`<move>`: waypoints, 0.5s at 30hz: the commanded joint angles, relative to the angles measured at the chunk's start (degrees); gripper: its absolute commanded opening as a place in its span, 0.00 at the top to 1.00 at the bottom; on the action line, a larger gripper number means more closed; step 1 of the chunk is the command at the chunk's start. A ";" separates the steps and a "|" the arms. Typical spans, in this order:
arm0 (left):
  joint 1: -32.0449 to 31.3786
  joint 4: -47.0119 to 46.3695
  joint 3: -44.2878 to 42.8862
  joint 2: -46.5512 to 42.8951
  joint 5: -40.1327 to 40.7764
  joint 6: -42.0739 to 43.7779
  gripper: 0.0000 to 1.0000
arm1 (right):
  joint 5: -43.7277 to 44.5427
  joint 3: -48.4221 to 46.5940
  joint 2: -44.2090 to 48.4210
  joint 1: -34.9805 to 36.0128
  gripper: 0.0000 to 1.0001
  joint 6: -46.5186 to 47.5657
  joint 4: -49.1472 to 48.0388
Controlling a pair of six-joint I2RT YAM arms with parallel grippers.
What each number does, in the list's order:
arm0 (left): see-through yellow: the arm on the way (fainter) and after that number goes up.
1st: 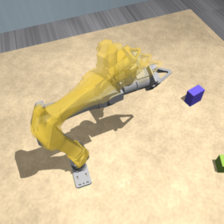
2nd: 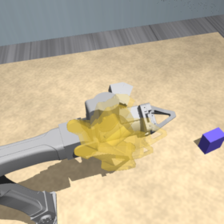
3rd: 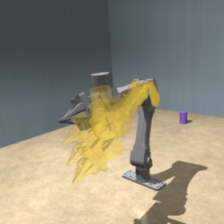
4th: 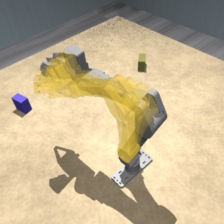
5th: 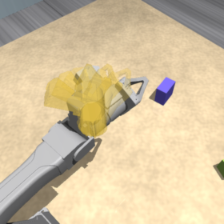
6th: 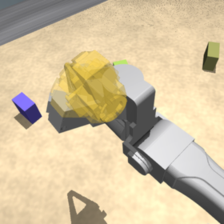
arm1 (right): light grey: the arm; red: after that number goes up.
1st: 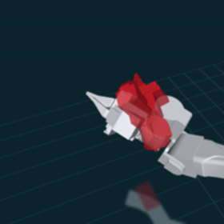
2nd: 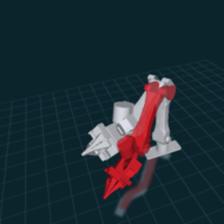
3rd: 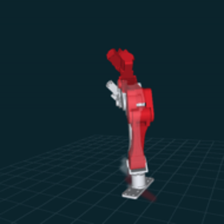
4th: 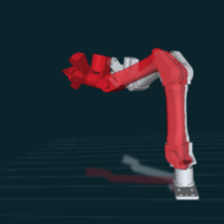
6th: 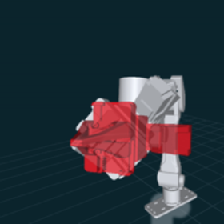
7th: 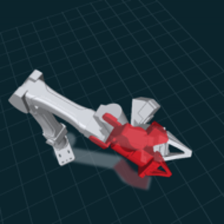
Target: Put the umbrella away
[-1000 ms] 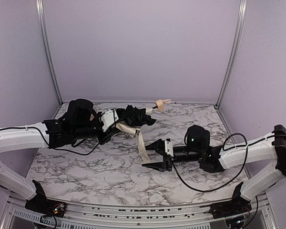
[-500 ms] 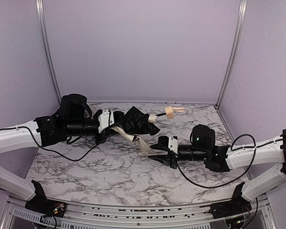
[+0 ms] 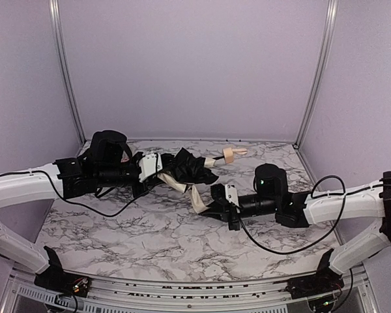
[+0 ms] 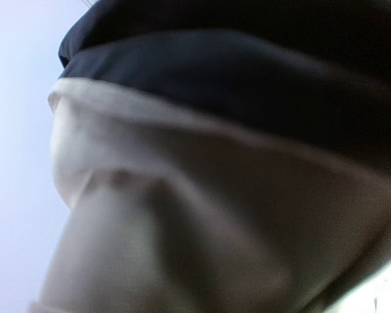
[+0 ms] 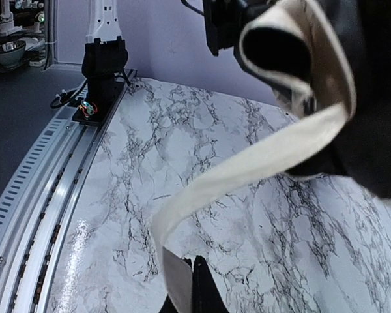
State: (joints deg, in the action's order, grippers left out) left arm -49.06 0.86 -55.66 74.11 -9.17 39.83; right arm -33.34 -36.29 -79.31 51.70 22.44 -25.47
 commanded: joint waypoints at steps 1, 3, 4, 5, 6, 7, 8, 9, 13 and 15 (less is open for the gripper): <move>0.85 0.07 -0.62 3.66 4.77 -2.27 1.00 | -11.27 -8.71 5.03 -2.19 1.00 0.08 6.78; 1.17 0.80 -0.36 5.98 5.24 -3.44 1.00 | -14.22 -13.55 6.70 -2.87 1.00 1.00 9.67; 1.35 0.87 -0.14 7.03 5.36 -4.10 1.00 | -15.30 -15.42 7.35 -3.15 1.00 1.21 11.01; 1.60 0.88 0.05 7.95 5.30 -4.74 1.00 | -16.08 -17.21 7.88 -3.11 1.00 1.36 11.28; 1.90 0.78 0.17 9.03 5.14 -5.50 1.00 | -16.62 -18.69 8.26 -3.17 1.00 1.31 11.24; 2.27 0.66 0.13 10.16 4.87 -6.26 1.00 | -16.89 -20.22 8.32 -4.55 1.00 1.30 11.09; 2.64 0.57 -0.12 11.73 4.80 -7.19 1.00 | -16.93 -21.66 8.14 -4.93 1.00 1.29 11.00; 3.05 0.49 -0.77 13.01 4.80 -8.06 1.00 | -17.42 -23.11 7.75 -4.90 1.00 1.00 10.81; 4.97 -2.04 -4.36 18.03 6.64 -16.24 1.00 | -21.10 -25.96 5.07 -3.07 1.00 0.30 10.75; 7.30 -2.77 -7.87 21.22 6.69 -21.81 1.00 | -20.59 -25.38 5.04 -0.36 1.00 1.84 11.21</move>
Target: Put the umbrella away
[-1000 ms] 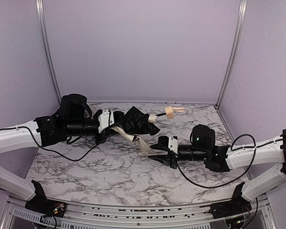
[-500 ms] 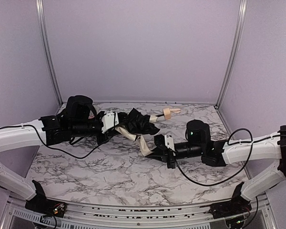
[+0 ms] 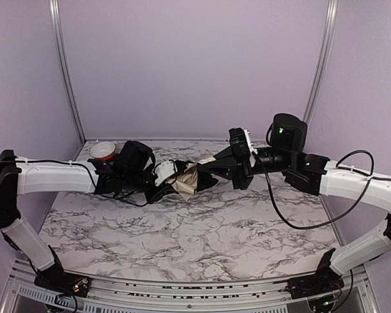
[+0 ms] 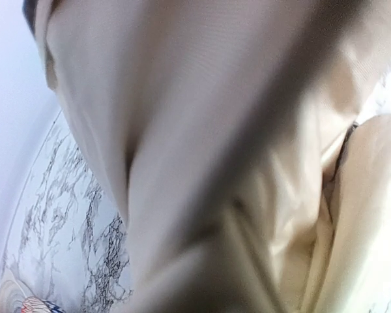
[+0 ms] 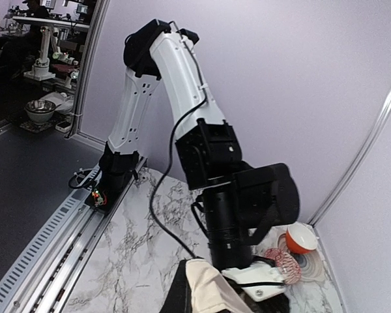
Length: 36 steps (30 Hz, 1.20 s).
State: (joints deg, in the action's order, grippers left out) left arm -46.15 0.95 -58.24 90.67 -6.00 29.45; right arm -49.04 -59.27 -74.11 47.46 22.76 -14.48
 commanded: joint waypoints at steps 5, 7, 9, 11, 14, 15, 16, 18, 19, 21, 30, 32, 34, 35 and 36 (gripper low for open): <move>5.71 -1.88 -15.83 13.94 3.36 -14.13 1.00 | -4.77 -1.82 -1.33 7.09 1.00 -0.81 -2.61; 5.79 -2.52 -18.71 16.20 4.18 -15.65 1.00 | -5.09 -1.01 -2.28 7.59 1.00 -2.41 -4.04; 6.58 -4.56 -21.25 17.84 3.94 -18.78 1.00 | -5.55 0.81 -3.69 8.01 1.00 -4.03 -6.46; 9.52 -6.35 -23.78 18.84 1.43 -22.11 1.00 | -6.75 2.93 -5.83 8.17 1.00 -5.33 -8.13; 12.69 -9.80 -26.16 18.09 -2.01 -26.91 1.00 | -4.77 6.18 -8.23 8.08 1.00 -4.41 -6.59; 13.79 -11.31 -26.36 17.26 -3.57 -28.17 1.00 | -3.82 7.41 -8.92 7.94 1.00 -3.73 -5.57; 14.93 -12.22 -26.75 16.58 -5.47 -29.38 1.00 | -2.96 8.79 -9.66 7.73 1.00 -3.47 -5.11; 16.46 -11.98 -28.49 15.16 -9.40 -30.61 1.00 | -3.10 11.89 -11.19 6.24 1.00 -4.68 -5.65; 16.81 -11.34 -29.14 14.25 -10.59 -30.68 1.00 | -3.59 13.72 -12.05 4.96 1.00 -6.55 -6.83; 16.85 -10.90 -29.21 11.82 -13.02 -30.18 1.00 | -5.01 16.83 -13.66 1.66 1.00 -10.31 -11.19; 13.19 -11.46 -20.86 -2.03 -25.59 -30.80 1.00 | -10.64 15.94 -25.21 -10.14 1.00 -14.89 -22.85; 11.20 -10.09 -19.07 -5.80 -27.51 -28.79 1.00 | -11.62 14.33 -27.83 -12.54 1.00 -15.05 -23.81; 8.87 -7.70 -17.48 -9.36 -29.45 -26.75 1.00 | -12.06 11.61 -30.05 -14.70 1.00 -13.47 -22.24; 7.91 -5.56 -16.85 -10.93 -30.05 -25.17 1.00 | -11.88 9.71 -30.83 -15.70 1.00 -12.26 -20.79; 5.23 -3.32 -16.29 -12.32 -30.41 -23.23 1.00 | -11.57 7.72 -31.59 -16.66 1.00 -10.75 -19.71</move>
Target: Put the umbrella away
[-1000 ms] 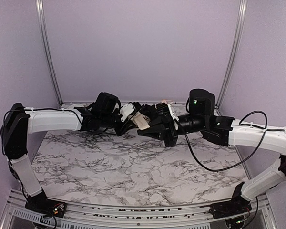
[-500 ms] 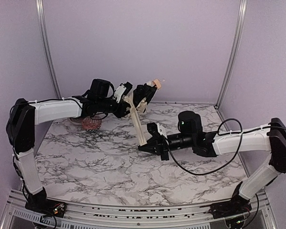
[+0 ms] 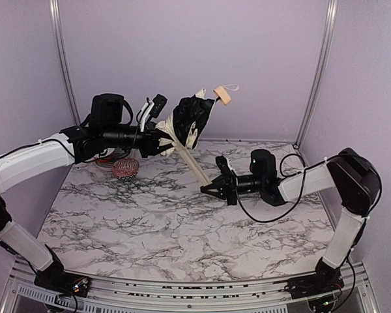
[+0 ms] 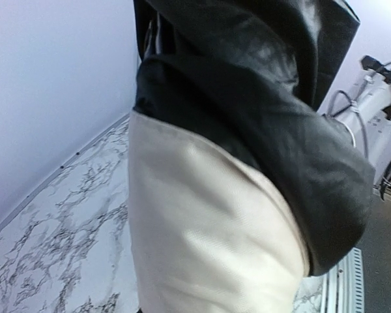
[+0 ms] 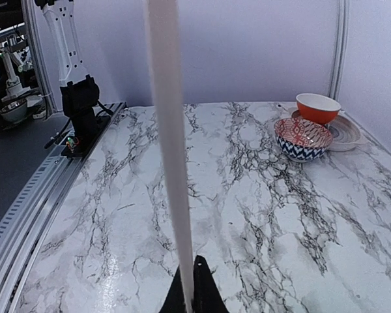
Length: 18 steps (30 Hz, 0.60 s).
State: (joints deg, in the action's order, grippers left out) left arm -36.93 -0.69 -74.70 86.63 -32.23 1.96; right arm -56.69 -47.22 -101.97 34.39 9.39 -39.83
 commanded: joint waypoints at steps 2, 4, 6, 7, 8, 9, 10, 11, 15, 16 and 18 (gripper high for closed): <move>-7.42 5.35 1.20 -10.16 -4.05 10.31 1.00 | -3.32 -8.82 -4.83 -5.30 1.00 4.13 8.03; -9.84 11.01 2.79 -11.38 -3.49 14.45 1.00 | -3.23 -12.13 -5.16 -6.77 1.00 5.51 8.83; -11.02 15.63 5.10 -12.56 -5.04 17.53 1.00 | -3.40 -15.21 -4.82 -8.10 1.00 7.44 10.52; -11.60 17.48 6.60 -13.79 -6.82 19.55 1.00 | -3.49 -16.81 -4.51 -8.86 1.00 8.66 11.66; -12.16 18.54 8.70 -15.02 -8.38 21.57 1.00 | -3.64 -18.30 -4.12 -9.43 1.00 9.89 13.13; -12.73 18.98 11.04 -16.52 -9.86 23.89 1.00 | -3.92 -19.76 -3.41 -9.90 1.00 11.75 14.62; -13.41 19.23 13.28 -18.08 -10.79 25.91 1.00 | -4.24 -21.14 -2.78 -10.43 1.00 13.17 16.49; -13.91 19.74 15.15 -19.43 -11.15 27.41 1.00 | -4.51 -22.91 -1.92 -10.74 1.00 14.82 18.61; -14.72 22.84 18.91 -21.78 -13.42 32.45 1.00 | -5.74 -26.20 2.77 -11.11 1.00 22.60 26.86; -15.13 24.07 18.97 -21.58 -14.59 33.92 1.00 | -6.29 -26.72 4.07 -11.10 1.00 24.14 28.41; -16.39 26.59 18.22 -20.20 -16.25 36.93 1.00 | -8.23 -27.59 6.35 -11.11 1.00 26.87 30.93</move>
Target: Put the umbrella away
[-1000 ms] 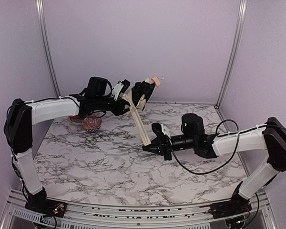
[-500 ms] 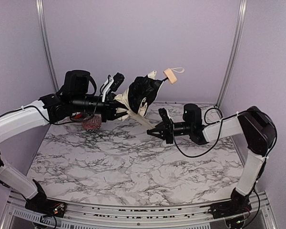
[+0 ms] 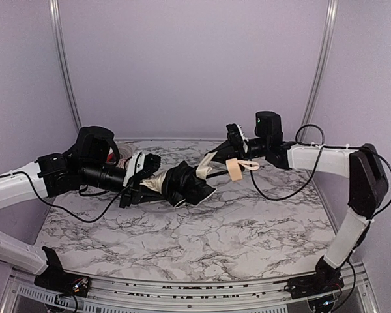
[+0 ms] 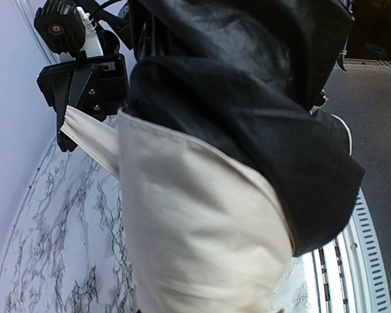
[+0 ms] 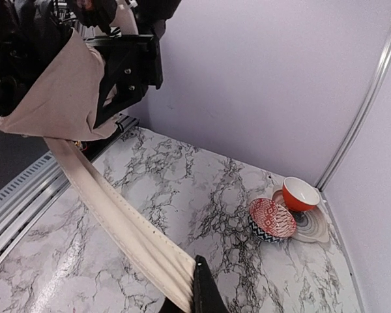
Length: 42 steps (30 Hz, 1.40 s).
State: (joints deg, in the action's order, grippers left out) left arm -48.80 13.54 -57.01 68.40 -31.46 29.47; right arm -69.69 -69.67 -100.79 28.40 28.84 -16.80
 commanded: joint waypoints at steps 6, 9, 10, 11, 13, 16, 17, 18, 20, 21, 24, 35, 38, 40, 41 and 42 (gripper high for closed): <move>-9.27 21.70 -5.14 8.25 -14.34 14.38 1.00 | 4.02 -8.26 9.42 -3.49 1.00 15.69 14.15; -11.95 23.17 -7.24 12.53 -12.82 16.01 1.00 | 6.83 -11.38 8.84 -1.22 1.00 20.79 17.69; -12.24 23.67 -8.22 13.76 -12.37 16.17 1.00 | 7.95 -12.62 8.45 -0.23 1.00 22.55 19.30; -12.47 24.68 -9.23 14.83 -11.42 16.34 1.00 | 9.16 -14.19 8.05 0.69 1.00 24.46 21.02; -12.82 26.19 -10.80 17.36 -7.25 16.40 1.00 | 11.55 -15.83 7.98 2.59 1.00 26.90 22.53; -12.76 27.64 -11.40 21.95 -2.84 16.27 1.00 | 12.86 -16.23 8.95 4.59 1.00 27.37 20.97; -12.68 27.82 -11.43 23.76 -2.42 16.01 1.00 | 13.57 -15.84 9.44 5.54 1.00 27.33 20.36; -12.46 27.93 -11.52 25.41 -2.92 15.78 1.00 | 14.65 -14.89 10.11 6.56 1.00 27.41 19.69; -11.38 27.63 -11.79 28.18 -5.64 15.20 1.00 | 16.88 -11.07 12.15 8.85 1.00 28.04 17.57; -10.42 27.08 -12.00 29.24 -6.88 14.22 1.00 | 17.94 -8.10 13.57 9.87 1.00 27.81 15.42; -7.44 26.01 -12.55 32.19 -11.29 13.20 1.00 | 22.59 3.04 18.23 12.92 1.00 25.21 3.13; -1.12 25.79 -15.61 40.41 -25.23 10.43 1.00 | 30.68 22.65 24.27 21.89 1.00 12.26 -18.13; 0.84 25.70 -15.45 41.90 -29.22 10.16 1.00 | 32.65 25.56 26.32 22.77 1.00 10.93 -18.52; 1.24 25.57 -16.07 43.11 -29.19 8.95 1.00 | 33.39 26.98 27.70 23.21 1.00 10.47 -18.38; 1.25 25.57 -16.59 43.68 -29.22 8.40 1.00 | 33.66 27.42 28.21 23.58 1.00 10.49 -18.18; 1.25 25.49 -17.18 44.25 -29.30 7.94 1.00 | 33.84 27.55 28.53 23.97 1.00 10.64 -17.81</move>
State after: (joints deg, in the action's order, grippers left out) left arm -49.19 34.06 -73.14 108.92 -60.58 42.68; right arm -34.54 -40.62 -76.93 49.98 42.74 -23.83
